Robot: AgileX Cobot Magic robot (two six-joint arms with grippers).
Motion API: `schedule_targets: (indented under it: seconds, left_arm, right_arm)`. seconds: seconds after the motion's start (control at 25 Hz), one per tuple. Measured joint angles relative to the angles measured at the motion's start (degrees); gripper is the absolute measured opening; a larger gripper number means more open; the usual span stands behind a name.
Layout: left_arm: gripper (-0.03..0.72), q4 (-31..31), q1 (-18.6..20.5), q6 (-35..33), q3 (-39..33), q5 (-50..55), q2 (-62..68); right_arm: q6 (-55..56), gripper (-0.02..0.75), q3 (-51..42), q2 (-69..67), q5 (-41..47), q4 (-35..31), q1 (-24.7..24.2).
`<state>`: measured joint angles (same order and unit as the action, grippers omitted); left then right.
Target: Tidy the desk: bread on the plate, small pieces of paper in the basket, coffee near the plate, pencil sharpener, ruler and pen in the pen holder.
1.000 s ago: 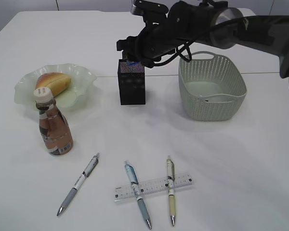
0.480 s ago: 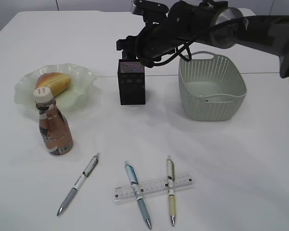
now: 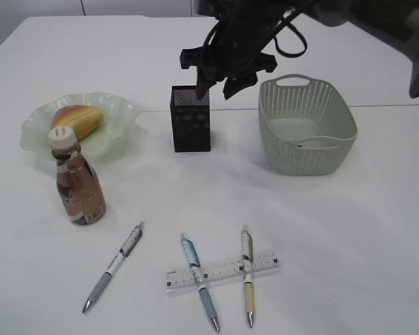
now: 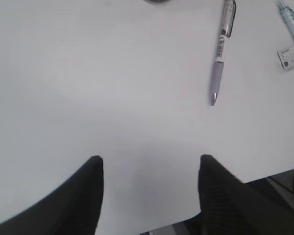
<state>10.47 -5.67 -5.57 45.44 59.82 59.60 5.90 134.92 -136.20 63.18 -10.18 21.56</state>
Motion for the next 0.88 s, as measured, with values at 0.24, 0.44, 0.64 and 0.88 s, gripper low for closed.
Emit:
schedule_targets:
  seconds: [0.24, 0.44, 0.64, 0.88]
  left_arm:
    - [0.45, 0.77, 0.0, 0.0, 0.0, -1.49, 0.0]
    - [0.45, 1.71, 0.0, 0.0, 0.0, -1.39, 0.0]
    - [0.45, 1.75, 0.0, 0.0, 0.0, -1.39, 0.0]
    - [0.449, 1.84, 0.0, 0.0, 0.0, -1.39, 0.0]
  right_arm:
    - [2.01, 0.409, 5.6, 0.13, 7.62, 6.47, 0.25]
    - [3.23, 0.408, 5.47, 2.49, 8.17, 6.62, 0.47]
    - [3.46, 0.407, -4.41, 8.57, 8.17, 7.82, 0.8]
    - [3.46, 0.407, -22.17, 17.45, 8.17, 9.19, 2.42]
